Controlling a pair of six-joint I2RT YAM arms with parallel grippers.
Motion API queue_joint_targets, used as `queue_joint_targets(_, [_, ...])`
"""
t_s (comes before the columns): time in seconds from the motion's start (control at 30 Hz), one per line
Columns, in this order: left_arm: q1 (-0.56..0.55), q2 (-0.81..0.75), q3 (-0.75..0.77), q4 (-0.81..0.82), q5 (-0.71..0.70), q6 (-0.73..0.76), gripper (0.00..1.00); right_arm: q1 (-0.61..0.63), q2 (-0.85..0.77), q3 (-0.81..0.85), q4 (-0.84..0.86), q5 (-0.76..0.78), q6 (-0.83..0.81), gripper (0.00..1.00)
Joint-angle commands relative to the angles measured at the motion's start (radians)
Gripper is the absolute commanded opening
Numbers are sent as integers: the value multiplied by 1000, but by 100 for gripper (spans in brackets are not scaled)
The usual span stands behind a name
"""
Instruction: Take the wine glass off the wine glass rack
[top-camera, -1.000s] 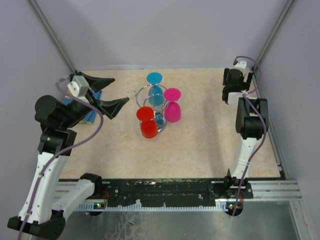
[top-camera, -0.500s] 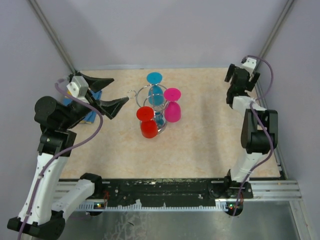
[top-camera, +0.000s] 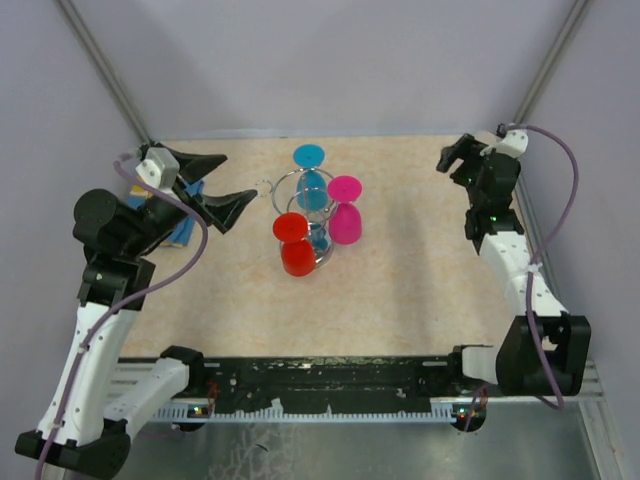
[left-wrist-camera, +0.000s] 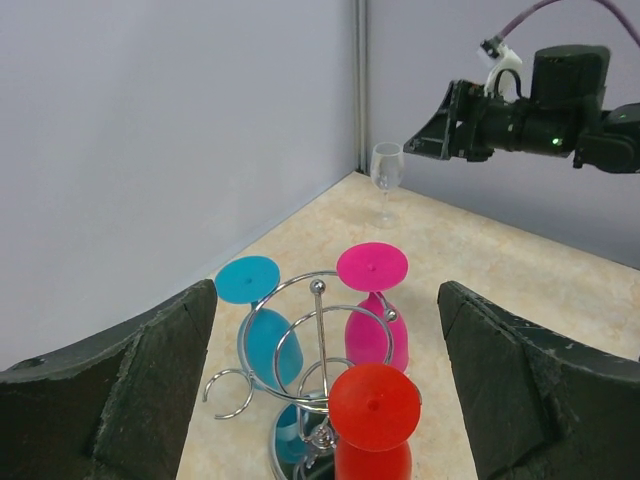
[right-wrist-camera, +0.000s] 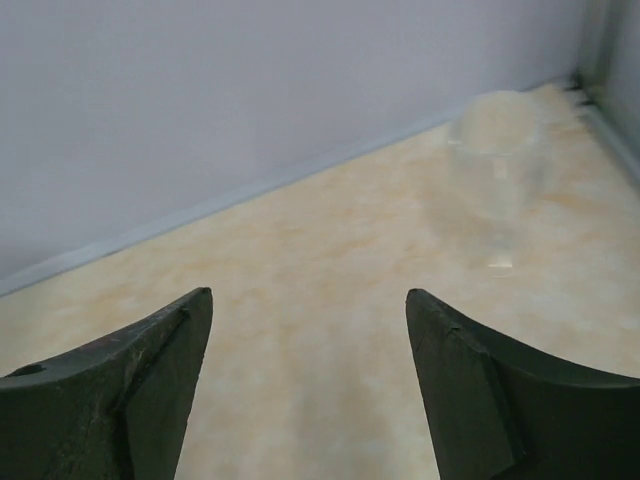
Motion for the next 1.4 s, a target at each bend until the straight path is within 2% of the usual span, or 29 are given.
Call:
queue_joint_targets(0.0, [-6, 31, 3, -13, -14, -7, 96, 15, 5, 79, -49, -647, 342, 68])
queue_joint_targets(0.07, [-6, 43, 1, -11, -17, -17, 96, 49, 39, 97, -26, -771, 411, 55])
queue_joint_targets(0.1, [-6, 48, -2, -8, -21, -24, 95, 67, 45, 98, -26, -798, 429, 52])
queue_joint_targets(0.2, [-6, 71, -29, 21, -69, -94, 88, 106, 57, 92, 15, -873, 497, 51])
queue_joint_targets(0.3, [-6, 83, -50, 11, -186, -176, 70, 141, 90, 102, 71, -951, 560, 52])
queue_joint_targets(0.37, [-6, 75, -65, 5, -259, -197, 66, 162, 104, 113, 82, -974, 578, 52])
queue_joint_targets(0.8, [-6, 48, -93, -33, -357, -217, 69, 232, 137, 106, 179, -1013, 648, 50])
queue_joint_targets(1.37, [-6, 56, -110, -17, -365, -224, 71, 241, 76, 125, 139, -1029, 629, 49])
